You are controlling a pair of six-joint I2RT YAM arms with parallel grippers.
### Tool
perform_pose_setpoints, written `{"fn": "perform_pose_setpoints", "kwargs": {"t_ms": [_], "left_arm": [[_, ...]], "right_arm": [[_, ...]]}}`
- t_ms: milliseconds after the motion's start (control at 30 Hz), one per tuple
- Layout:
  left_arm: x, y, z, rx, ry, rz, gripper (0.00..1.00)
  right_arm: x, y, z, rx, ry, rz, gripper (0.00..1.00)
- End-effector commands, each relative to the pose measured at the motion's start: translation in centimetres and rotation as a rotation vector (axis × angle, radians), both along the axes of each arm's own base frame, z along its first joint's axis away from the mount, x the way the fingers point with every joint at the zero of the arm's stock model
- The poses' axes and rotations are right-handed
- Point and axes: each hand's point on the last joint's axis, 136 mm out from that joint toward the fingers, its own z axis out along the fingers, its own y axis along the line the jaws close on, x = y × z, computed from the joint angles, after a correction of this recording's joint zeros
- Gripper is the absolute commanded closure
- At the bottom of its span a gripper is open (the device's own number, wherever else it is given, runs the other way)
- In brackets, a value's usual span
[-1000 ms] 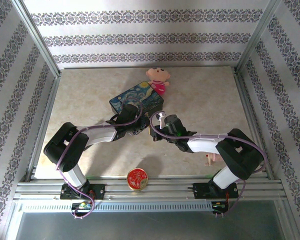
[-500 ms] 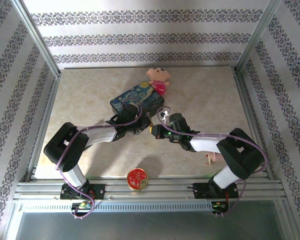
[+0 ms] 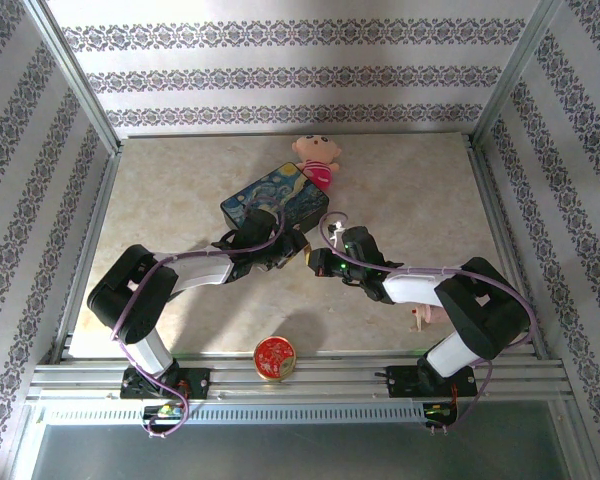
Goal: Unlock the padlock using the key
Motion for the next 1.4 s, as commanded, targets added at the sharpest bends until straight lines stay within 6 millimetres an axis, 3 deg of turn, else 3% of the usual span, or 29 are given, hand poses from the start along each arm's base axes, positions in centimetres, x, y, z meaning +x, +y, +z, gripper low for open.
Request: {"fn": "perform_pose_setpoints", "kwargs": {"t_ms": [0,133,167,767,1100,1267,1367], "left_arm": [[-0.3,0.2,0.2,0.008,-0.011,-0.013,0.40],[-0.3,0.6,0.5,0.039,-0.028,-0.016,0.05],[-0.2,0.7,0.7,0.048,-0.035,-0.015,0.01],[-0.3,5.8,5.2,0.246,-0.210,0.088,0.01],[-0.4,6.6,5.6,0.255,-0.227,0.118,0.01],[-0.3,6.6,5.3,0.251,-0.220,0.123,0.01],[-0.3,6.7,5.4,0.248,-0.223,0.127,0.01]], "right_arm": [[0.8,-0.6,0.8,0.006,-0.037,-0.044,1.00],[0.6,-0.2,0.6,-0.007,-0.039,-0.035,1.00],[0.6,0.0,0.4,-0.011,-0.038,-0.032,1.00],[1.5,1.9,-2.7,-0.109,-0.025,-0.020,0.99],[1.3,1.5,-3.7,-0.134,-0.010,-0.029,0.80],[1.4,1.2,-3.3,-0.137,-0.027,-0.035,0.76],[1.6,0.8,-2.8,-0.152,-0.045,-0.039,0.68]]}}
